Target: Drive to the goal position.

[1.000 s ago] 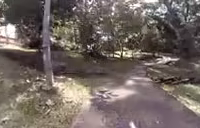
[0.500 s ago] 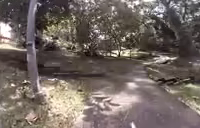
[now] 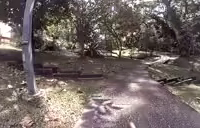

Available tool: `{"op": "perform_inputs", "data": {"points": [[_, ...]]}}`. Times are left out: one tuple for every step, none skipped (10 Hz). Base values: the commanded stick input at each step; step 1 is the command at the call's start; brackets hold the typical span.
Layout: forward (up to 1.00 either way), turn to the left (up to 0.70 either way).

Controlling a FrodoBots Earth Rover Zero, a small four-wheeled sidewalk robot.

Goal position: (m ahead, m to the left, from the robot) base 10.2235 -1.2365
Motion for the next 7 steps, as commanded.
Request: {"op": "perform_inputs", "data": {"points": [[0.0, -0.33], [0.0, -0.96], [0.0, -0.98], [0.0, -1.0], [0.0, -1.0], [0.0, -1.0], [0.0, -1.0]]}}
